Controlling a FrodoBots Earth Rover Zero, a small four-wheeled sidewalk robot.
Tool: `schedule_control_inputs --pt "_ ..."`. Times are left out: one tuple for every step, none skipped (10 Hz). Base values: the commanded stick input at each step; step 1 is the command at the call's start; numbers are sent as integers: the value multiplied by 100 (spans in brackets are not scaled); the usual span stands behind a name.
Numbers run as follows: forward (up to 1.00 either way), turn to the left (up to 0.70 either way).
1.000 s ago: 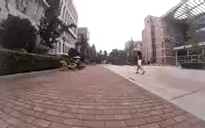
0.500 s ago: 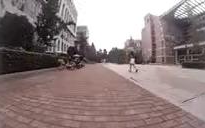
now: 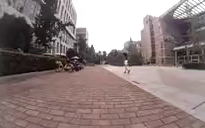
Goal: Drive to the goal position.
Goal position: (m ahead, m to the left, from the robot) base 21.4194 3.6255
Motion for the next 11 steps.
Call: schedule_control_inputs --pt "70 8" --pt "70 11" --pt "70 13" --pt "70 14" --pt "70 14" --pt "70 10" --pt "70 3" --pt "70 0" --pt "70 0" --pt "70 0" --pt "70 0"
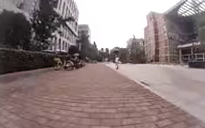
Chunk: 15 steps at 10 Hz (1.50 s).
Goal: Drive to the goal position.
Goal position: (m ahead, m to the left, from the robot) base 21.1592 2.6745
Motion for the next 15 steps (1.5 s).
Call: schedule_control_inputs --pt "70 0" --pt "70 0" --pt "70 0" --pt "70 0" --pt "70 0" --pt "70 0" --pt "70 0" --pt "70 0" --pt "70 0" --pt "70 0" --pt "70 0" --pt "70 0" --pt "70 0" --pt "70 0" --pt "70 0"
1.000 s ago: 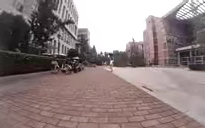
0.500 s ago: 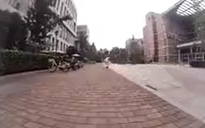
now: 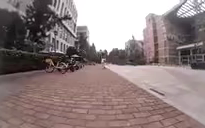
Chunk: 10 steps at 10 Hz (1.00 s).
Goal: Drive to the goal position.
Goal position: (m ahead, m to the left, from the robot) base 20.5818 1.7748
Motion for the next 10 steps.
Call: schedule_control_inputs --pt "70 0" --pt "70 0" --pt "70 0" --pt "70 0" --pt "70 0" --pt "70 0" --pt "70 0" --pt "70 0" --pt "70 0" --pt "70 0"
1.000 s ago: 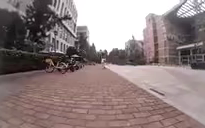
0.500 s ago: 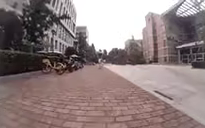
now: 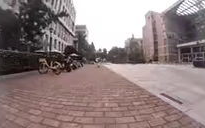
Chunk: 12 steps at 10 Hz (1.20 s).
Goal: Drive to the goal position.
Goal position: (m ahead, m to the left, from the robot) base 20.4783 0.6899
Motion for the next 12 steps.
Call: schedule_control_inputs --pt "70 0" --pt "70 0" --pt "70 1" --pt "70 6" --pt "70 12" --pt "70 14" --pt "70 14" --pt "70 14" --pt "70 14" --pt "70 0" --pt "70 0" --pt "70 0"
